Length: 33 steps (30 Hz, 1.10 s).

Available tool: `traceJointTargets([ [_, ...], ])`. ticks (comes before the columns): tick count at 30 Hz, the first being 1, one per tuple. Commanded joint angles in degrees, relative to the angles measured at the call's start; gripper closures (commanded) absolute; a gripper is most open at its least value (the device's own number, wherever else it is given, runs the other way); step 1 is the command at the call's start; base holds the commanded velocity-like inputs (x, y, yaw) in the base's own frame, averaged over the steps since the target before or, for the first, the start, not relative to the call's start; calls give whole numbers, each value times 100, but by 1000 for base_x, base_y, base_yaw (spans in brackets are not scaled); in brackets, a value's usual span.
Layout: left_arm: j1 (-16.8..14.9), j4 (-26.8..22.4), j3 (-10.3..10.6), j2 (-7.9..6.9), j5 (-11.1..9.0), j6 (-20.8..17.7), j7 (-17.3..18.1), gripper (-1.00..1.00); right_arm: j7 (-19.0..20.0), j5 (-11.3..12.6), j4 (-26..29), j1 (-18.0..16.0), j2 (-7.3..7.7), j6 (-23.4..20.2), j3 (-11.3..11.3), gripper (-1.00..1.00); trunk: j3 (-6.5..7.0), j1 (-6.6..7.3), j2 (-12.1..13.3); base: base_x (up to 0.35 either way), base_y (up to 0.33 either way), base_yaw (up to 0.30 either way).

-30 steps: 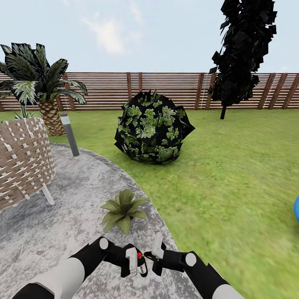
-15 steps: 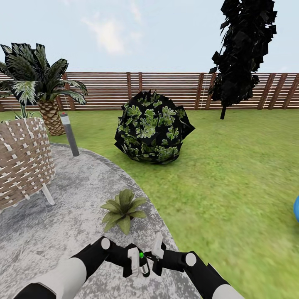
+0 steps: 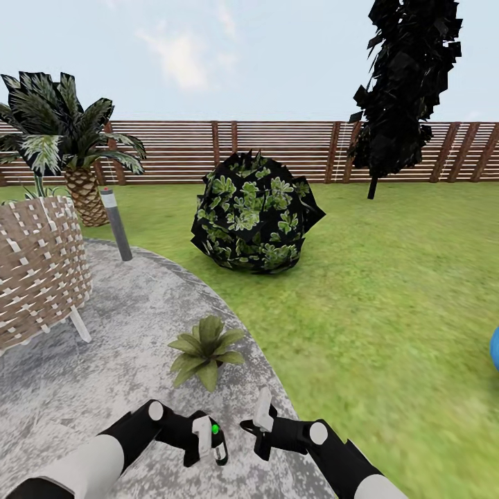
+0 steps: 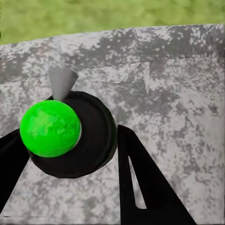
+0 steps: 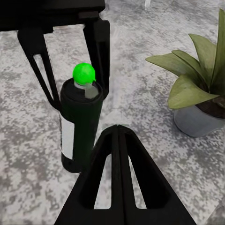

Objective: Pick up the pesticide atomizer in the garden and spray insectifuge to fully cover both potted plants in the garden.

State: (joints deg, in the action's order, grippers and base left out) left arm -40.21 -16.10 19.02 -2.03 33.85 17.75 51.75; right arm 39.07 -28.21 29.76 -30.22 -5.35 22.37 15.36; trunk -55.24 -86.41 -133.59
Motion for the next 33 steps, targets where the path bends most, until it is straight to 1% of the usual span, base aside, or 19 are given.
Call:
traceJointTargets([
  [1, 6, -2, -24, -134, 47, 26, 11, 100, -4, -56, 3, -2, -1, 31, -7, 100, -5, 1, -2, 0, 0, 0],
  [7, 24, 18, 2, -849, 55, 41, 5, 100, -4, -61, -10, -2, -1, 31, -7, 100, -5, 1, -2, 0, 0, 0],
  [8, 45, 18, 3, -944, 55, 43, 3, 100, -4, -61, -12, -2, -1, 31, -7, 100, -5, 1, -2, 0, 0, 0],
  [11, 97, 19, -3, -1133, 59, 41, -4, 100, -4, -61, -20, -2, 14, 31, -6, 100, -5, 1, -2, 0, 0, 0],
  [12, 103, 19, -5, -1203, 60, 38, -6, 100, -6, -61, -20, -2, 44, 31, -6, -100, -5, 1, -2, 0, 0, 0],
  [14, 107, 20, -13, -1317, 58, 32, -18, 100, -9, -61, -16, -3, 124, 31, -7, -100, -5, 1, -2, 0, 0, 0],
  [16, 109, 19, -32, -1498, 22, 34, -95, 100, -13, -61, -15, -2, 169, 26, -7, -100, -5, 1, -2, 0, 0, 0],
  [19, 109, 21, -51, -1585, -8, 18, -338, 100, -41, -66, -20, -2, 187, 23, -13, -100, -5, 1, -2, 0, 0, 0],
  [21, 109, 48, -76, -1599, -31, -15, -709, 100, -189, -64, -28, -2, 263, 24, -26, -100, -5, 1, -2, 0, 0, 0],
  [23, 109, 172, -274, -1575, -193, -34, -1160, 100, -573, -50, -51, -2, 457, 29, -26, -100, -5, 1, -2, 0, 0, 0],
  [24, 109, 274, -496, -1561, -385, -39, -1402, 100, -870, -34, -125, 0, 605, 30, -25, -100, -5, 1, -2, 0, 0, 0],
  [25, 109, 344, -649, -1556, -526, -41, -1524, 100, -1087, -22, -272, 3, 704, 30, -27, -100, -5, 1, -2, 0, 0, 0],
  [26, 109, 450, -846, -1547, -728, -42, -1635, 100, -1488, -11, -680, 4, 808, 35, -55, -100, -5, 1, -2, 0, 0, 0],
  [27, 109, 496, -935, -1544, -839, -46, -1680, 100, -1791, -7, -971, 2, 849, 40, -100, -100, -5, 1, -2, 0, 0, 0],
  [29, 109, 558, -1101, -1535, -1151, -62, -1750, 100, -2791, 1, -1763, 6, 903, 46, -366, -100, -5, 1, -2, 0, 0, 0],
  [30, 109, 565, -1144, -1536, -1257, -80, -1760, 100, -3106, 4, -1991, 6, 910, 47, -485, -100, -5, 1, -2, 0, 0, 0],
  [31, 109, 570, -1205, -1537, -1405, -167, -1771, 100, -3507, 11, -2295, 7, 911, 48, -692, -100, -5, 1, -2, 0, 0, 0],
  [32, 108, 571, -1235, -1537, -1488, -299, -1775, 100, -3723, 13, -2460, 7, 907, 50, -845, -100, -5, 1, -2, 0, 0, 0],
  [33, 104, 559, -1251, -1537, -1585, -623, -1779, 100, -3982, 15, -2626, 13, 901, 50, -1100, -100, -5, 1, -2, 0, 0, 0],
])
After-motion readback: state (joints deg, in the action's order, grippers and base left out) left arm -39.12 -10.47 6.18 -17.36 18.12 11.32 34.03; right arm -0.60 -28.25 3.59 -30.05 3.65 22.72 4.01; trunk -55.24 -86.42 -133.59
